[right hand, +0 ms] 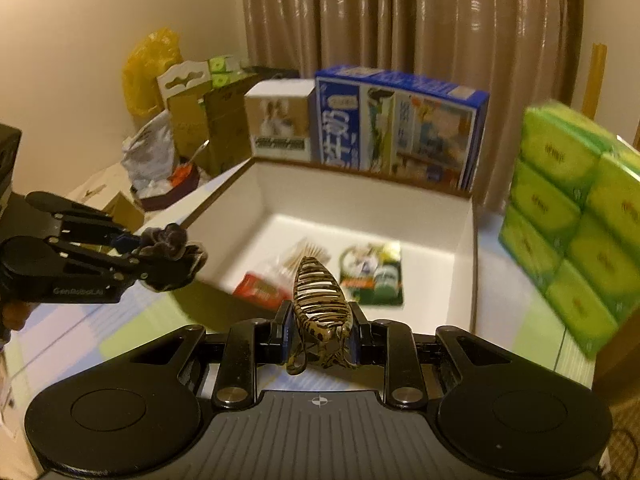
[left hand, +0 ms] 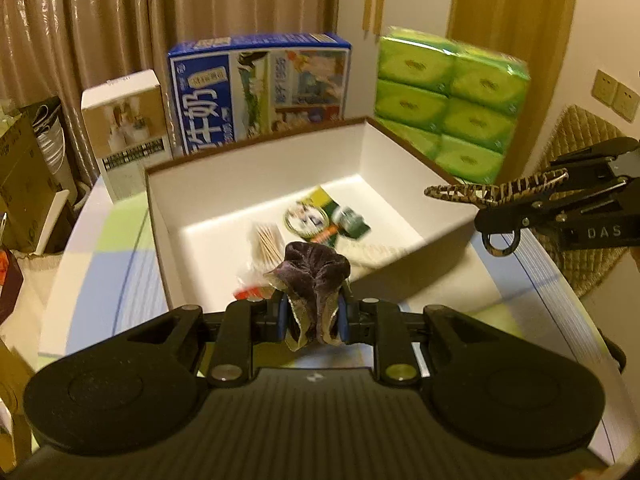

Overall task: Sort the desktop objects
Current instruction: 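Carry the scrunchie in the left tool and the claw clip in the right tool into the box, then open the left tool to drop the scrunchie while the right tool releases the claw clip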

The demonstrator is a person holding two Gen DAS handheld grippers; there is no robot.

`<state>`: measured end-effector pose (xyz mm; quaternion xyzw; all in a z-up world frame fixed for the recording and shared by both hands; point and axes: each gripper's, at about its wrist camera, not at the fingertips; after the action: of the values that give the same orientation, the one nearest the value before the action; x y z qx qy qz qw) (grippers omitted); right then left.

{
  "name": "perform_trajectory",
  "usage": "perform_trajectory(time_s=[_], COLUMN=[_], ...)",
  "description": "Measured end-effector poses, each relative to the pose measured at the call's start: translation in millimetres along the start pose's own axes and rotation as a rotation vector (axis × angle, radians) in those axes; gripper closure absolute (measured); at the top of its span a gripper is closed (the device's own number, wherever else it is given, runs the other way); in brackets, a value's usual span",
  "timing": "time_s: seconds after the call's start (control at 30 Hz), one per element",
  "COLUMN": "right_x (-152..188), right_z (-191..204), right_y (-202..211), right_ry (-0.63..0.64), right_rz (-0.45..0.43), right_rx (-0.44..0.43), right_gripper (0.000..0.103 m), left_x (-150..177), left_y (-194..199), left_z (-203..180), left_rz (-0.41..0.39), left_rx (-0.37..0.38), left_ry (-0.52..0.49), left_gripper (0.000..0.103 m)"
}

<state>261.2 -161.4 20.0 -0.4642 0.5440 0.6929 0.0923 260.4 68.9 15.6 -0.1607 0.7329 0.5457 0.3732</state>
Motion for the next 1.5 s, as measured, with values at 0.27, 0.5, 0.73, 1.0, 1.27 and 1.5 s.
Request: perform_trajectory(time_s=[0.27,0.5,0.73,1.0,1.27,1.5], right_x=[-22.3,-14.0,-2.3,2.3,-0.2,1.0], right_z=[-31.5,-50.4,-66.6,-75.6,-73.1,-68.8], right_y=[-39.1,-79.6,-113.9,-134.2,-142.5,-151.3], right_ry=[-0.034,-0.079,-0.16,-0.18,-0.13,-0.057], right_rz=[0.048,0.142,0.244,0.3,0.314,0.352], right_rx=[0.05,0.107,0.153,0.183,0.182,0.171], right_gripper=[0.079,0.079,0.079,0.079,0.079,0.079], left_x=[-36.9,-50.4,-52.4,-52.0,-46.2,-45.5], left_y=[-34.1,-76.0,-117.4,-153.7,-175.4,-183.2], left_z=[25.1,45.4,54.0,56.3,53.8,50.2], left_rz=[0.033,0.102,0.173,0.235,0.278,0.294], left_rx=[-0.038,-0.072,-0.114,-0.14,-0.163,-0.172], left_ry=[0.02,0.052,0.031,-0.017,-0.087,-0.115], left_gripper=[0.084,0.084,0.084,0.084,0.081,0.071])
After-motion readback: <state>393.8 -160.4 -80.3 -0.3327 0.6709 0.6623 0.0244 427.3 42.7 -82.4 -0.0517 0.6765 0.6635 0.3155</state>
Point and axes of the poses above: each gripper's, at about its wrist camera, not at the fingertips, and y roughly against the way its jaws point, z to its left, x to its underside, and after that the axes turned 8 degrees about y, right-handed
